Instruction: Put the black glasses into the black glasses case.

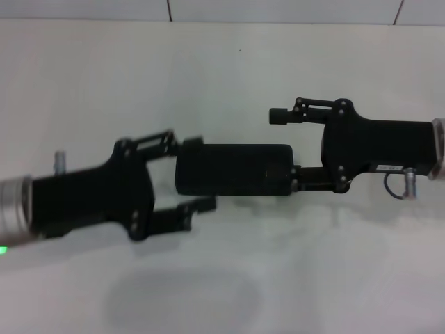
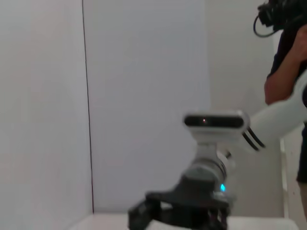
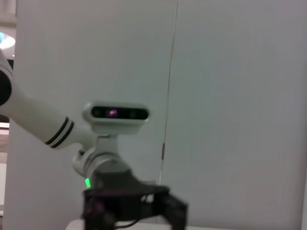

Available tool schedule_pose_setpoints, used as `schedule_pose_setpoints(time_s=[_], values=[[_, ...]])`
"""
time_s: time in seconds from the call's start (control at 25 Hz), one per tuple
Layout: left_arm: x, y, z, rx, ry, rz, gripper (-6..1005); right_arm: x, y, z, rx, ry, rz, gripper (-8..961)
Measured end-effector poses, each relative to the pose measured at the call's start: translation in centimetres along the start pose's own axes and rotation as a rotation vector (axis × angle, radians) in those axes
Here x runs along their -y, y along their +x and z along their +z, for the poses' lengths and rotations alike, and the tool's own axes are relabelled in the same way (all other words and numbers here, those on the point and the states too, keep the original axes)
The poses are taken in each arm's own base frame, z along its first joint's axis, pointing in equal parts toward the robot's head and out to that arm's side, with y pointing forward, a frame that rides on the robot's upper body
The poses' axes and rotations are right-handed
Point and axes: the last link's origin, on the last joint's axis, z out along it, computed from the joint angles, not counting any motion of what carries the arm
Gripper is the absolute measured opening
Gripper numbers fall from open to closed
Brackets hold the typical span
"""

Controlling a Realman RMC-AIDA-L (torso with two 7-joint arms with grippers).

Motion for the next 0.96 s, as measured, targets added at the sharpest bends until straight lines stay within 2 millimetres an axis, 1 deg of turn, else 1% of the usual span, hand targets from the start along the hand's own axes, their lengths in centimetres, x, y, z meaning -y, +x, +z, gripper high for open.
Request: schedule_pose_setpoints(time_s=[0.12,0.32,0.56,0.88,0.96], values=[[-1.1,-0.8,-1.0,0.021,0.01,-0.015,750,-0.1,0.3,0.4,0.003,-0.006,-0.021,716],[-1.8,-1.4,-1.4,0.038,0.013,-0.035,783,-0.4,0.5,0.7,-0.006,-0.021,-0.047,716],[-1.7,-1.3,-1.6,0.051,0.0,-0.055,821,0.0,0.7,0.9,0.009,0.023,-0.032,720],[-1.4,-1.1,-1.2,0.05,-0.012,-0.05,873,0.1,0.9,0.8,0.007,0.054,-0.066,724],[-1.4,-1.1,-1.2,0.05,-0.012,-0.05,873,0.1,1.0,0.8,0.005,0.054,-0.074,724]])
